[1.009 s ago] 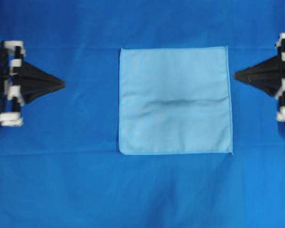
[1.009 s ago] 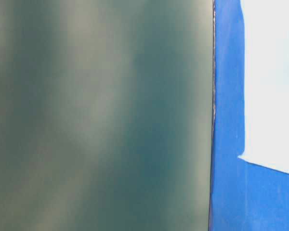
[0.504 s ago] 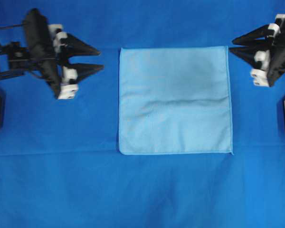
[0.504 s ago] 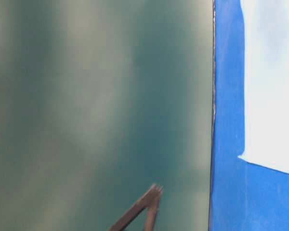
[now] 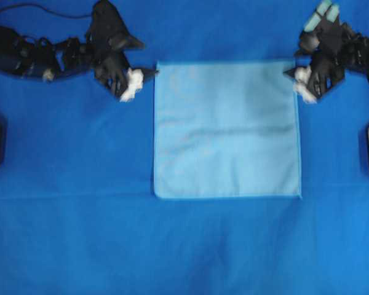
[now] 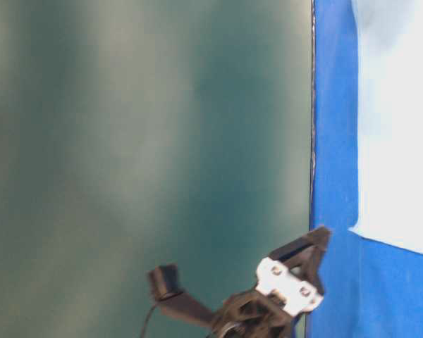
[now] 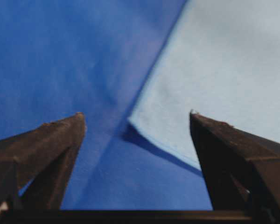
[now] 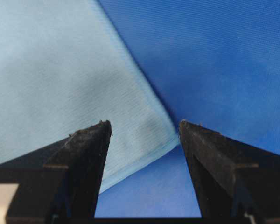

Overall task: Fold the light blue towel.
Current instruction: 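Move both grippers to the far corners of the light blue towel, then grasp the far corners with both grippers and fold toward the near edge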

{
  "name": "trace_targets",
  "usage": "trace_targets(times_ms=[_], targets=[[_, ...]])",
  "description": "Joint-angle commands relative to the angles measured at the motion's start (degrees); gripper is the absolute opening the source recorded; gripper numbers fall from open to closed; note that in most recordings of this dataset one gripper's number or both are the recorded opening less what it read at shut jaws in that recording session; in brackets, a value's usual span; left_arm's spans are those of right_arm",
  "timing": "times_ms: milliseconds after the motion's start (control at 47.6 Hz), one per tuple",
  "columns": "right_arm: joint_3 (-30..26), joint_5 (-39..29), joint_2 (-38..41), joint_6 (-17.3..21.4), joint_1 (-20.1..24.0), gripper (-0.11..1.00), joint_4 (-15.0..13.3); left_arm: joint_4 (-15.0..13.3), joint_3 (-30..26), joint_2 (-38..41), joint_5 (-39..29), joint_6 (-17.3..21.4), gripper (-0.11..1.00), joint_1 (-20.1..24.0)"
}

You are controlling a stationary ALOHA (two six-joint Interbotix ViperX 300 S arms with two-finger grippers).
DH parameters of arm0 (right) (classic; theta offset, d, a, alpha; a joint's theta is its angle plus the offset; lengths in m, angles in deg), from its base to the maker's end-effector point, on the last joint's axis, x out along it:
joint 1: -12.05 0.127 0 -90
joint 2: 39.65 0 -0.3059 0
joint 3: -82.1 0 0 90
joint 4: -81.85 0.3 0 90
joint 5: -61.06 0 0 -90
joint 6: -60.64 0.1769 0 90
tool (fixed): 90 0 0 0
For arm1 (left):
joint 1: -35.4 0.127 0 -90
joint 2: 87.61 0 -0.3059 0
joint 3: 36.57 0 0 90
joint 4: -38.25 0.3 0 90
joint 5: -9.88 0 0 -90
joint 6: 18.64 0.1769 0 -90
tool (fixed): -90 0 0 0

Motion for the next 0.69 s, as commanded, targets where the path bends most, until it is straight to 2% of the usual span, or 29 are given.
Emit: trace_targets(times_ms=[0,252,504,567,673], targets=[[-1.5,1.5,1.7,0.1,-1.1,0.63,-1.0,0.0,-2.0,2.2,1.6,0.1,0.86,1.2],[-2.0,3.8,6.9,0.1,-3.3,0.63,-2.5,0.3,-5.2,8.2,2.6,0.2,0.86,1.3],[-1.6,4.7,9.0,-0.2,-3.9,0.59,-2.5,0.4,-6.3,8.8,0.7,0.8,0.83,0.3],[-1.5,4.5,9.0,-0.2,-3.9,0.49,-2.7,0.4,-6.5,8.8,-0.8,1.4,0.78,0.0],[-1.2,3.7,8.7,-0.2,-3.9,0.18,-2.8,0.4,-6.6,8.9,-3.3,3.4,0.56,-0.4]])
